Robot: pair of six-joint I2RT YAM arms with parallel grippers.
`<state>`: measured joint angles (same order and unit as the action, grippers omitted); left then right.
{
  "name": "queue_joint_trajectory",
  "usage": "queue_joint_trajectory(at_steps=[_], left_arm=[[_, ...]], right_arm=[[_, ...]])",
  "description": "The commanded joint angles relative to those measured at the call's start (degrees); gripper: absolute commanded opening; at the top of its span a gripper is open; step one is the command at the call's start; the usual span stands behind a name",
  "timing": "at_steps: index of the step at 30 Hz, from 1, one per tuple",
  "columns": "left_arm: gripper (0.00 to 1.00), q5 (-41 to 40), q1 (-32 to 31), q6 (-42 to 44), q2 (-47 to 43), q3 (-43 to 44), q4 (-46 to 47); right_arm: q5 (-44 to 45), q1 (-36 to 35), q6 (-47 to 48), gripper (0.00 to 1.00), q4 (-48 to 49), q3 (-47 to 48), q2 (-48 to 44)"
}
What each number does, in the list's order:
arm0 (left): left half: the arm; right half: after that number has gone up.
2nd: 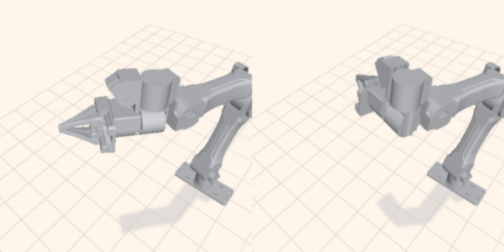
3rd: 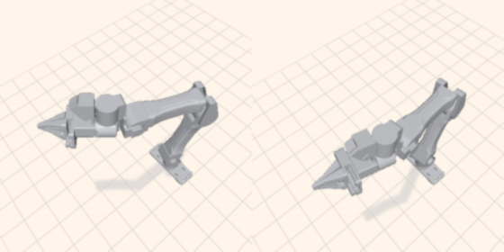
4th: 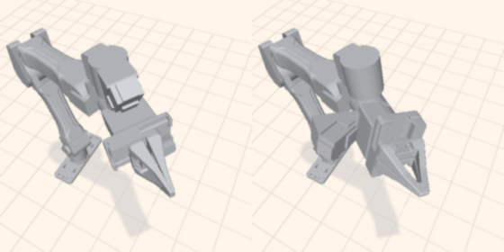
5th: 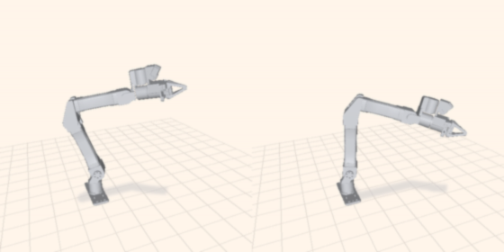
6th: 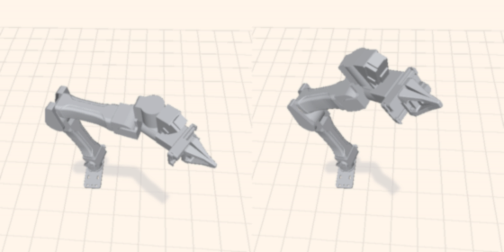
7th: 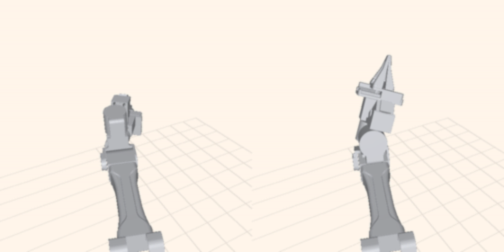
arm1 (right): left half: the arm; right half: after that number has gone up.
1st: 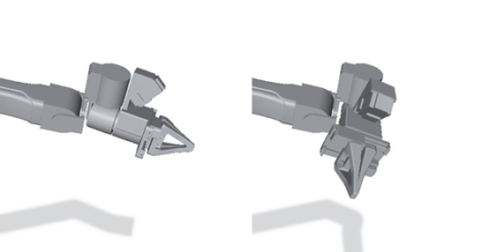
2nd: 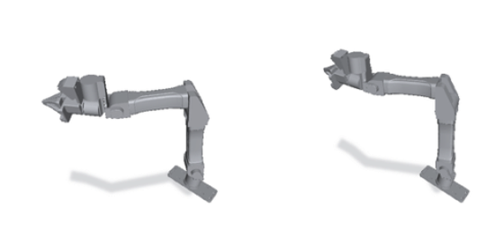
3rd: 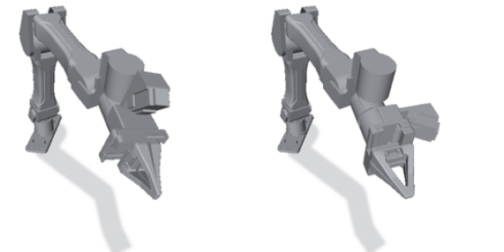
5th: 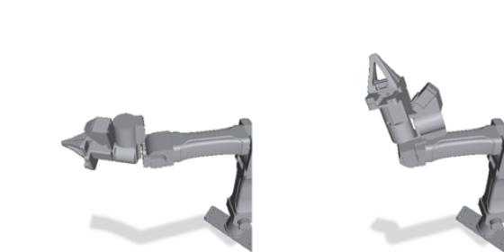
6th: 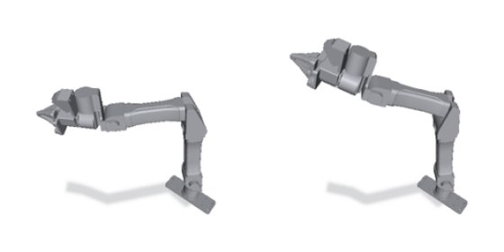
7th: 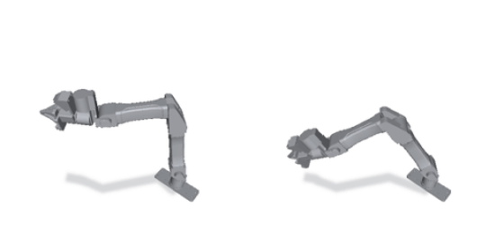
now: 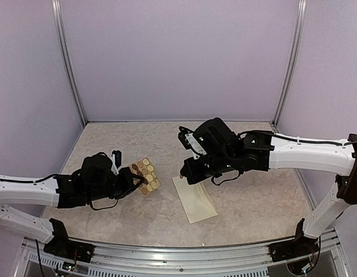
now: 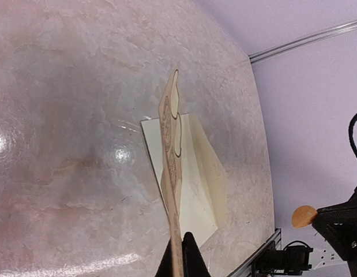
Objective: Place the letter into the envelope and seal it
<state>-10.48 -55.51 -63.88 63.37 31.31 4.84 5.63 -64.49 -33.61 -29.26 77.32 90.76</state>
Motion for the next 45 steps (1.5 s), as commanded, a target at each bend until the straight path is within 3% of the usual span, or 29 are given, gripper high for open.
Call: queue_joint_trajectory(at_steps=[1, 6, 10, 12, 14, 17, 21, 27, 33, 39, 45], left_arm=[[0.0, 9.1, 5.2, 4.5, 1.4, -4.3, 4.7], [0.06, 10.0, 9.8, 9.3, 3.9, -4.7, 0.8], [0.55, 1.2, 10.6, 10.8, 2.5, -1.9, -11.0], [0.67, -2.3, 10.6, 11.5, 1.5, 0.8, -15.2], [0.71, -3.5, 10.6, 12.9, 0.8, 2.7, -16.3], [0.71, 0.1, 10.4, 15.4, 2.1, 4.7, -11.1], [0.68, 6.5, 8.7, 18.8, 10.6, 10.0, -4.1], [0.6, 8.4, 4.9, 22.1, 30.2, 24.9, -6.0], [0.49, 14.3, 4.2, 22.5, 42.2, 33.8, -1.9], [0.45, 17.5, 4.5, 22.4, 50.3, 37.6, -0.7], [0.44, 15.3, 4.9, 22.0, 53.3, 35.7, -0.2]], right_arm=[[-0.2, 2.5, -1.2, 0.0, 1.4, -4.8, -4.0], [-3.0, 6.1, -1.4, 0.0, 4.1, -10.7, -7.8], [-4.1, 9.2, -1.3, 0.0, 5.2, -15.9, -11.1], [-4.8, 10.7, -1.4, 0.0, 5.8, -18.4, -13.0], [-5.4, 12.2, -1.4, 0.0, 6.6, -21.1, -15.3], [-7.4, 15.0, -1.5, 0.0, 8.4, -24.8, -18.1], [-9.5, 18.0, -1.3, 0.0, 9.8, -28.0, -21.0], [-11.5, 19.5, -1.6, 0.0, 10.9, -30.2, -23.1], [-13.1, 19.7, -2.5, 0.0, 12.7, -31.3, -23.2], [-13.6, 19.7, -2.2, 0.0, 12.6, -30.7, -22.5], [-13.9, 19.7, -2.1, 0.0, 12.5, -30.4, -22.3]])
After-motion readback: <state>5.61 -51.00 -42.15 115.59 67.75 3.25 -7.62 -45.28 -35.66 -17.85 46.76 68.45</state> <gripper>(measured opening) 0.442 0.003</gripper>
